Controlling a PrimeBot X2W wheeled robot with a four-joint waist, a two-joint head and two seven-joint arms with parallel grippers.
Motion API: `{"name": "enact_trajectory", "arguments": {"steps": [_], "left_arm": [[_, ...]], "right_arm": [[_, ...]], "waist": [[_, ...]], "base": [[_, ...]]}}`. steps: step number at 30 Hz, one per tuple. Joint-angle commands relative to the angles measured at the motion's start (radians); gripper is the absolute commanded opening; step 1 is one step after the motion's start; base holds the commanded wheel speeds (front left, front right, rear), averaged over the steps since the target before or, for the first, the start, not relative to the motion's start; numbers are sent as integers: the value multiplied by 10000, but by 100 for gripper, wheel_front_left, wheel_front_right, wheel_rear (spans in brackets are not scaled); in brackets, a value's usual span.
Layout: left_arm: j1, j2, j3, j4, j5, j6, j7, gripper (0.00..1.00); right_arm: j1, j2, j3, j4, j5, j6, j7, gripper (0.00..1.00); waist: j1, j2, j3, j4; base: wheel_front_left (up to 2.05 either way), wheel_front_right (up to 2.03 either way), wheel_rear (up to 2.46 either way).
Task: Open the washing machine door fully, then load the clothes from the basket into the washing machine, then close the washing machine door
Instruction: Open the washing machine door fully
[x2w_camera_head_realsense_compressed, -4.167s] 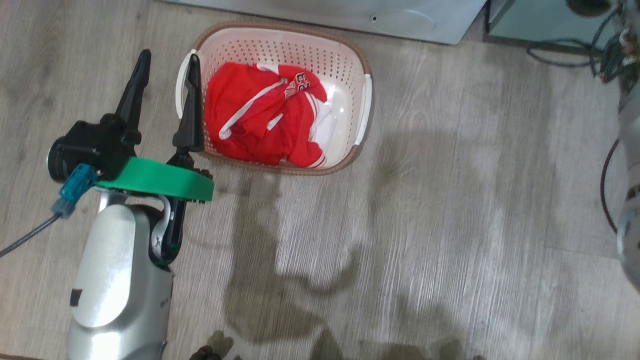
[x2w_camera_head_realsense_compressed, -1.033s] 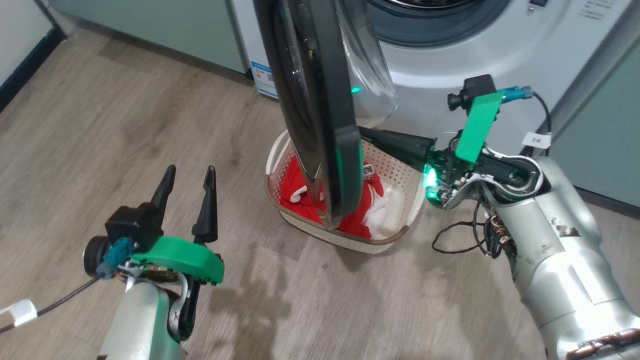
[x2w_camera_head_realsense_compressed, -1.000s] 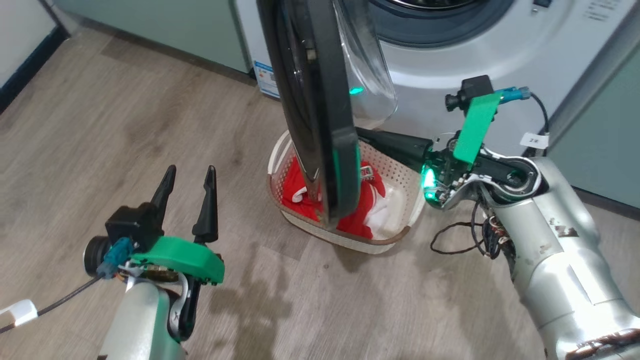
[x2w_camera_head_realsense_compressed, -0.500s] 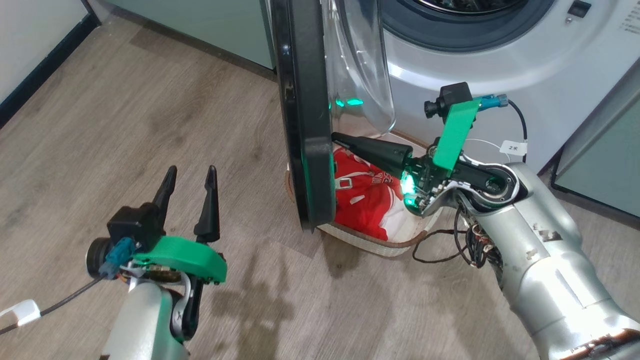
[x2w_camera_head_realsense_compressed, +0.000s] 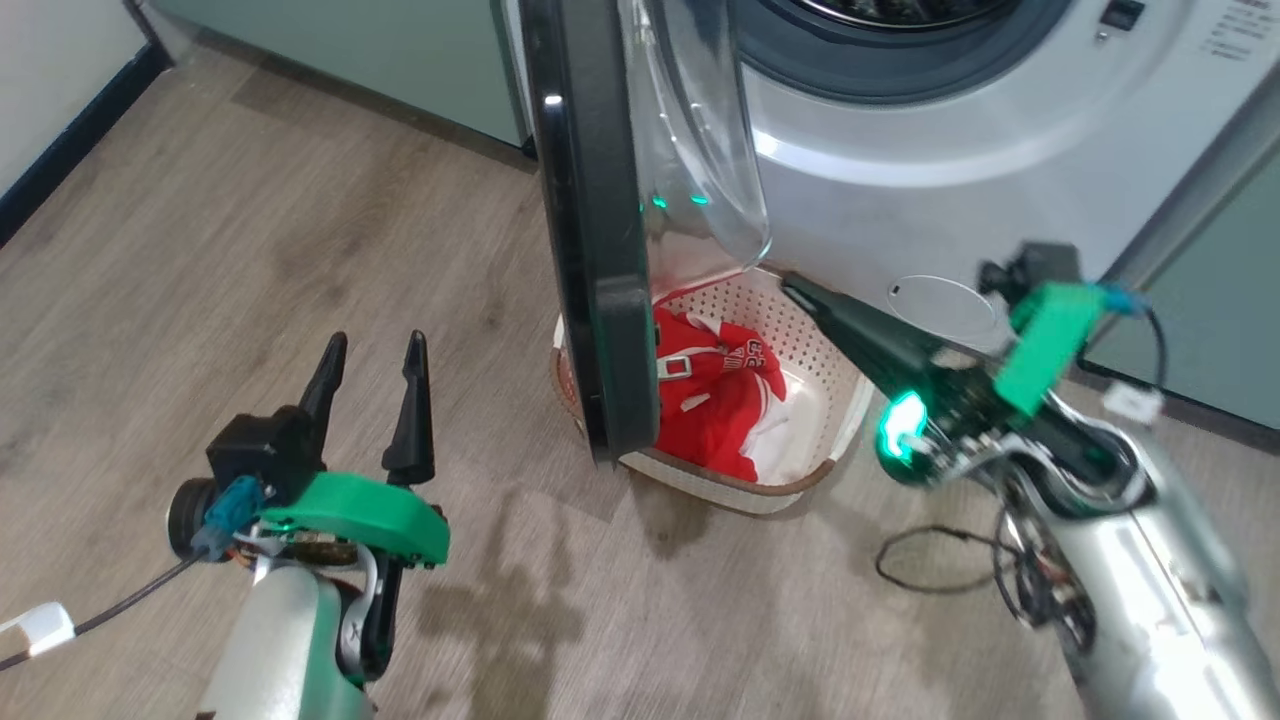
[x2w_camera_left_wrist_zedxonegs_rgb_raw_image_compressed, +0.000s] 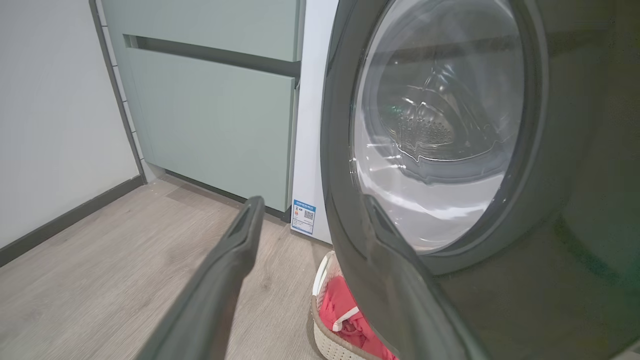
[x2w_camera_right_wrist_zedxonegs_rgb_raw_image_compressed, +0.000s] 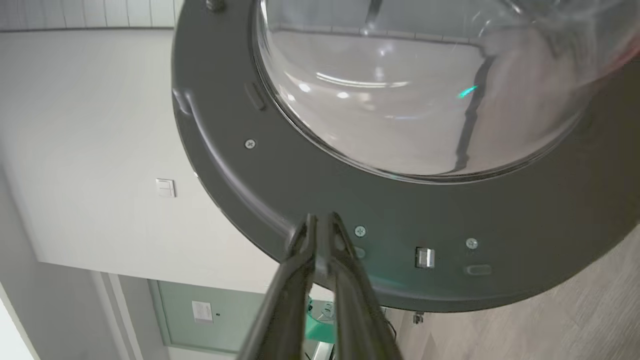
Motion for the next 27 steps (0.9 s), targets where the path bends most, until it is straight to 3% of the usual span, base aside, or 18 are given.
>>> {"name": "enact_trajectory", "arguments": {"steps": [1,14,23,27], "left_arm": [[-99,160,365,-380,-93,67,-95,100],[160,199,592,-386,49,-13,-95,100],[247,252,719,-389,78,-15,-95,100],[217,252,743,-393,93,-5,-95,100]], "right_arm": [[146,23,-67,-617,50,8,-142,97],[3645,437,-1736,-3753,-567,8,-2085,100],[4057,706,-2296,-4445,-3205,8,-4853,100],[3713,550,-2378,-4280,-5500,8,-6764,100]], "waist": [[0,-1,-4,-59],[0,-1,-236,-380],[0,-1,-292,-492],[0,-1,-309,-491]], "base": [[0,0,0],[0,0,0],[0,0,0],[0,0,0]]}}
